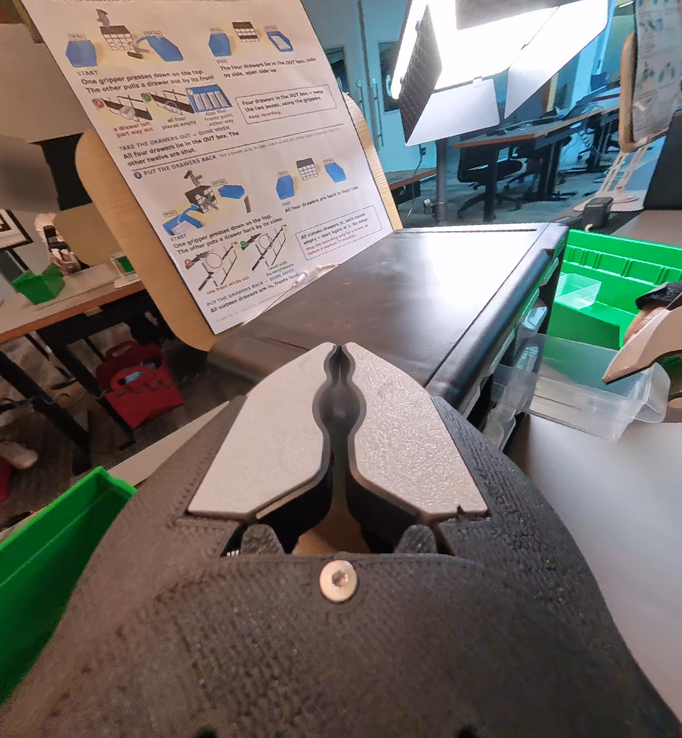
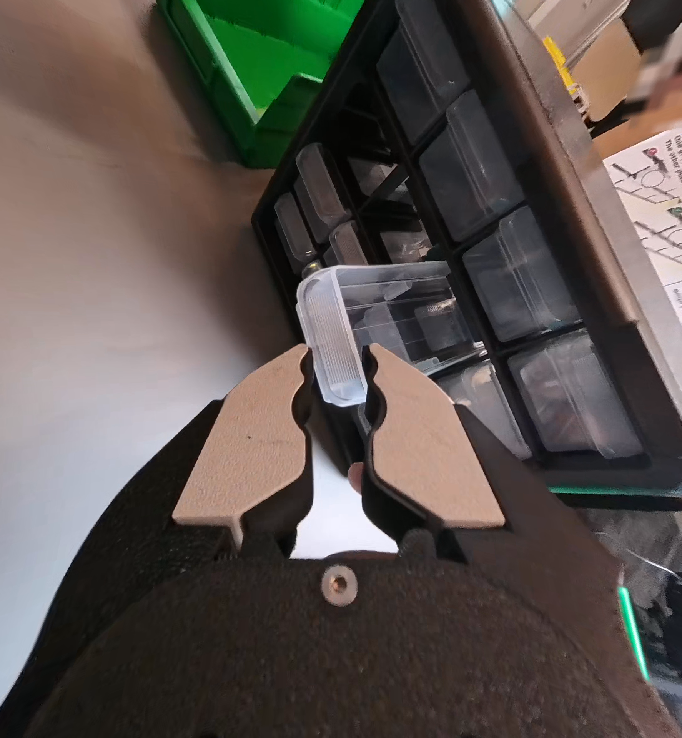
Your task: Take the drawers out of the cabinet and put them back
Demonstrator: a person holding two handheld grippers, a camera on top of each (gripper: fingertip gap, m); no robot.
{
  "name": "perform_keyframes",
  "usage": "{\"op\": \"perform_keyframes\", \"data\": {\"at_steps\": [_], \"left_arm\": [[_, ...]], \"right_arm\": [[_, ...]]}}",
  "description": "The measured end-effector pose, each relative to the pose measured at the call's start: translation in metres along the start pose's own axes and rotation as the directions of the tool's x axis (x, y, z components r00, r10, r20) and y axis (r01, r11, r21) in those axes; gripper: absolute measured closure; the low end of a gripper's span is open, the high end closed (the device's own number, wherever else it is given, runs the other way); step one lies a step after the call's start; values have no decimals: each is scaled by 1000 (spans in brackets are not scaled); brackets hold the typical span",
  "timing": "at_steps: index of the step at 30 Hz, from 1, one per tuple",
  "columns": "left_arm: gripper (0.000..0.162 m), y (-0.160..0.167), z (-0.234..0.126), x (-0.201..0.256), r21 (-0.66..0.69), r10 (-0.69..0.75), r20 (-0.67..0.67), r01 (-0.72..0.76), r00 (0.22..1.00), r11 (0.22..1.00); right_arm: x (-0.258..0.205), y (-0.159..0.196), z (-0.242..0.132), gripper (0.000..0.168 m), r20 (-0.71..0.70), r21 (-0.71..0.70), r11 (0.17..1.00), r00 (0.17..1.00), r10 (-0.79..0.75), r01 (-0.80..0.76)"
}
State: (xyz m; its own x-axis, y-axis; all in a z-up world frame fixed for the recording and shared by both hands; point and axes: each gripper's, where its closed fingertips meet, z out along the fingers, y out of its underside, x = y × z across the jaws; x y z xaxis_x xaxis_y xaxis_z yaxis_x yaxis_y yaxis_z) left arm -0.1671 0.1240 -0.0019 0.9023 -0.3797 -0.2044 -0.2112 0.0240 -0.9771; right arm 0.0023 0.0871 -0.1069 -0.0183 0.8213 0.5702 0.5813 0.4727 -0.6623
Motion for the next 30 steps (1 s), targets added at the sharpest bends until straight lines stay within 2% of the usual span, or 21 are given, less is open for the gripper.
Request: {"op": "perform_keyframes", "data": {"at_steps": [7,12,15,20,26,30], "left_arm": [[162,8,1,3,-40,2,-69,-5,998,999],[162,9,0,4,-17,-70,-119,69,990,997],[162,9,1,5,-29,-64,-126,61,990,998],[162,9,2,5,-18,-71,-119,69,990,997],[162,8,1,8,-15,-82,-133,81,988,997],[162,7,0,9,-17,-33,-110,32,993,999]], "right_arm": [[-10,2,-19,146,118,-83,996,992,36,-26],[-29,-10,-29,148,177,-100,994,982,58,-41],[-32,-15,-37,149,210,-83,995,975,71,-54],[-28,-31,-55,149,315,73,975,933,175,-207],[-13,-59,-95,149,273,188,955,946,173,-229],[16,-57,-131,150,124,214,943,965,233,-255]]}}
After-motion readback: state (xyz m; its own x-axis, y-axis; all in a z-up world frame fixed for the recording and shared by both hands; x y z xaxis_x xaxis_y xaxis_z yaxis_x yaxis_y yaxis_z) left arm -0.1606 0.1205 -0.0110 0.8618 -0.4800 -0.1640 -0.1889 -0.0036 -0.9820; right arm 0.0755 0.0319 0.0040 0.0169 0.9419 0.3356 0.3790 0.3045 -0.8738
